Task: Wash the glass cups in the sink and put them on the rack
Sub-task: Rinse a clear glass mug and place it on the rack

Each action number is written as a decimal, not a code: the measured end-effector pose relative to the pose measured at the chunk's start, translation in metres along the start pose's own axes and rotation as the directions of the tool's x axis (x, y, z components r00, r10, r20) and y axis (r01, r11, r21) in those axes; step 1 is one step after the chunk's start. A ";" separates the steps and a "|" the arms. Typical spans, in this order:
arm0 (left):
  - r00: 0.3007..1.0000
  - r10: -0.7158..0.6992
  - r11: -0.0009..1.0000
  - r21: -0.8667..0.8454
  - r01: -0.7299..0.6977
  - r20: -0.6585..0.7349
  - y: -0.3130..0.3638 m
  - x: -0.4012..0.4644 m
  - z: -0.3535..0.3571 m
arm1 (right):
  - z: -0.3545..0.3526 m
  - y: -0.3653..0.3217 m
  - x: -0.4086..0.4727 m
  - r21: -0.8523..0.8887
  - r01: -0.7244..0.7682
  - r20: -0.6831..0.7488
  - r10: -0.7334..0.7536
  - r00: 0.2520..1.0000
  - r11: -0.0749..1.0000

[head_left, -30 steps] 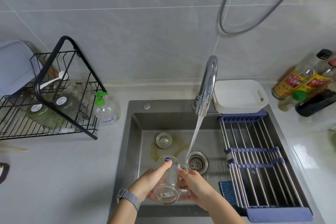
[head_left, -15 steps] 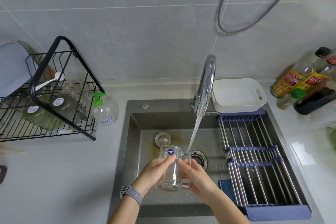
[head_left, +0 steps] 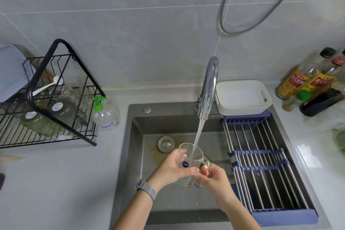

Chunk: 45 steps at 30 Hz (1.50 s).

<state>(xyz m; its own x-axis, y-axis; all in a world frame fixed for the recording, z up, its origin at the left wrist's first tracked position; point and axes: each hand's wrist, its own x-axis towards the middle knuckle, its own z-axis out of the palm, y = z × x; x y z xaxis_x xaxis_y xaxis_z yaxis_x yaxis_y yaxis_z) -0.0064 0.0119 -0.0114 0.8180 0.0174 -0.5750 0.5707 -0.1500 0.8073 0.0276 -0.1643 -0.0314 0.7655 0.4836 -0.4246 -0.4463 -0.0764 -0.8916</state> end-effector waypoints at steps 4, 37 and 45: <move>0.996 0.012 0.999 0.054 -0.007 -0.092 -0.001 0.007 0.004 | -0.013 -0.003 0.004 0.005 0.010 -0.090 -0.009 0.996 1.000; 0.917 -0.382 0.457 -0.838 0.298 0.117 -0.004 0.060 0.014 | -0.014 -0.084 0.016 -0.723 0.458 0.235 -0.439 0.867 0.516; 0.961 -0.269 0.552 -0.808 0.208 0.063 0.004 0.053 0.012 | -0.005 -0.085 0.033 -0.807 0.228 0.238 -0.052 0.970 0.544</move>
<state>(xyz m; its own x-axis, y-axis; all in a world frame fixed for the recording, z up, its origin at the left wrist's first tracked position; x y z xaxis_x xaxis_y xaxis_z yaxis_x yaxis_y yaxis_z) 0.0388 0.0004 -0.0404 0.6281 -0.0056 -0.7781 0.5429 0.7195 0.4331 0.0930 -0.1468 0.0295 0.6549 0.6808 -0.3280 0.3057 -0.6356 -0.7089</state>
